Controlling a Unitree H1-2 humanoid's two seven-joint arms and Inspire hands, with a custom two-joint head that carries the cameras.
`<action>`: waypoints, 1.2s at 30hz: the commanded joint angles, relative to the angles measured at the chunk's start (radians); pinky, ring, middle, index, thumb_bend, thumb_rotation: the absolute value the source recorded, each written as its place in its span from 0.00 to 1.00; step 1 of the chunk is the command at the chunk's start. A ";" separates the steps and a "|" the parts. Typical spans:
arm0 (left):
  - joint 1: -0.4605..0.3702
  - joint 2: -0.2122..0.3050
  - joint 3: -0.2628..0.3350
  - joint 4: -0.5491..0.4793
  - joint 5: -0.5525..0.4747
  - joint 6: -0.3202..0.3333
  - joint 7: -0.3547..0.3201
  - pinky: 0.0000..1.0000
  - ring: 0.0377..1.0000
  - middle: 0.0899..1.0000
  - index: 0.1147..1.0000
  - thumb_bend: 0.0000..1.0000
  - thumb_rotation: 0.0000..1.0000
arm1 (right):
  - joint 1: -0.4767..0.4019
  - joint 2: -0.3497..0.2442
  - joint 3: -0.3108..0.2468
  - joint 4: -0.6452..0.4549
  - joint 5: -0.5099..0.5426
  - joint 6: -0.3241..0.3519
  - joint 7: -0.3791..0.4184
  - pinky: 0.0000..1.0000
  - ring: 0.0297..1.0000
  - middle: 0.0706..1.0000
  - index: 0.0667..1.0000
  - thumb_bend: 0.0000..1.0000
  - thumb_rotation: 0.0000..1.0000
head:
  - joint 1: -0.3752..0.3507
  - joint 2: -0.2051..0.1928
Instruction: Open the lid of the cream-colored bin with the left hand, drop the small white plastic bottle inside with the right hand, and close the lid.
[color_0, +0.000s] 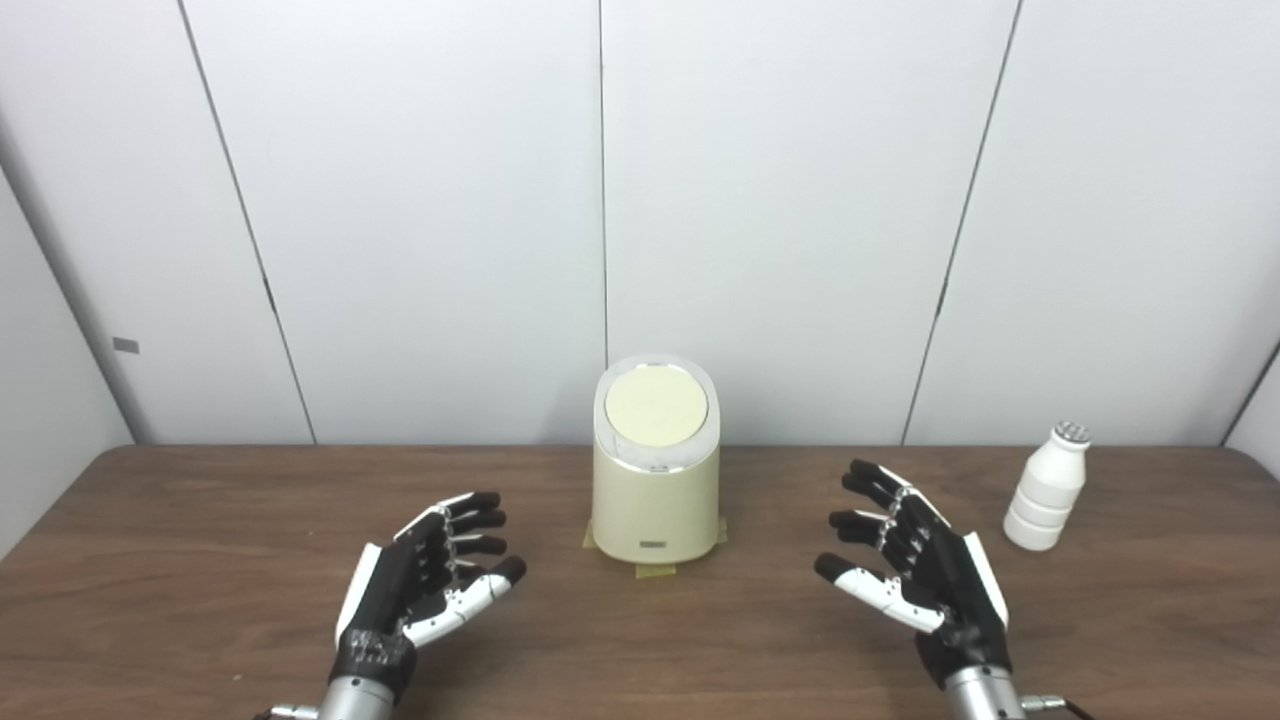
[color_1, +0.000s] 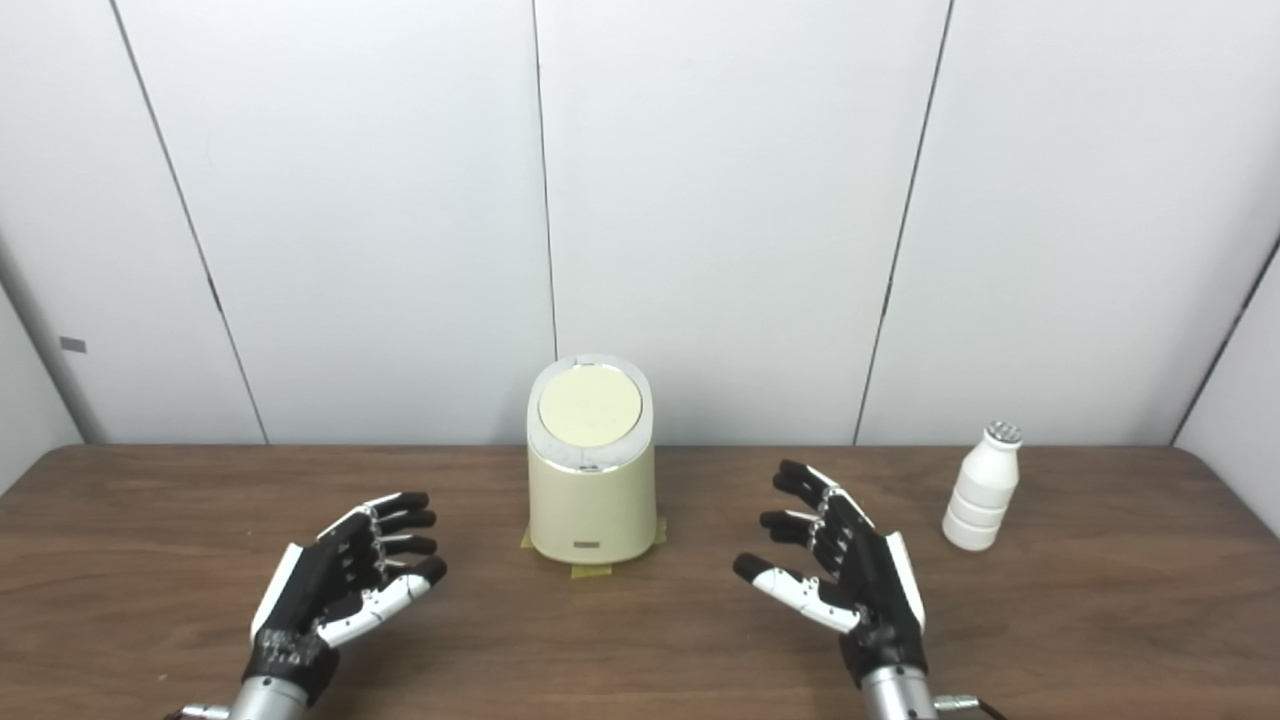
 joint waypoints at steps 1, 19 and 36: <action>-0.043 -0.001 0.001 -0.019 -0.013 -0.034 0.003 0.52 0.65 0.70 0.72 0.75 0.19 | -0.031 0.004 -0.005 -0.040 0.008 -0.012 -0.005 0.65 0.65 0.78 0.76 0.88 0.26 | 0.000 0.000; -0.053 -0.025 -0.003 -0.051 0.030 -0.017 0.050 0.68 0.80 0.83 0.84 0.80 0.30 | -0.037 -0.001 -0.007 -0.024 0.005 -0.023 -0.003 0.62 0.64 0.78 0.77 0.89 0.28 | -0.003 -0.007; -0.338 -0.012 -0.043 -0.042 0.134 0.179 0.076 0.94 0.97 1.00 1.00 0.87 0.34 | -0.039 -0.012 -0.008 -0.014 0.008 -0.037 0.005 0.68 0.65 0.78 0.76 0.89 0.28 | 0.003 -0.007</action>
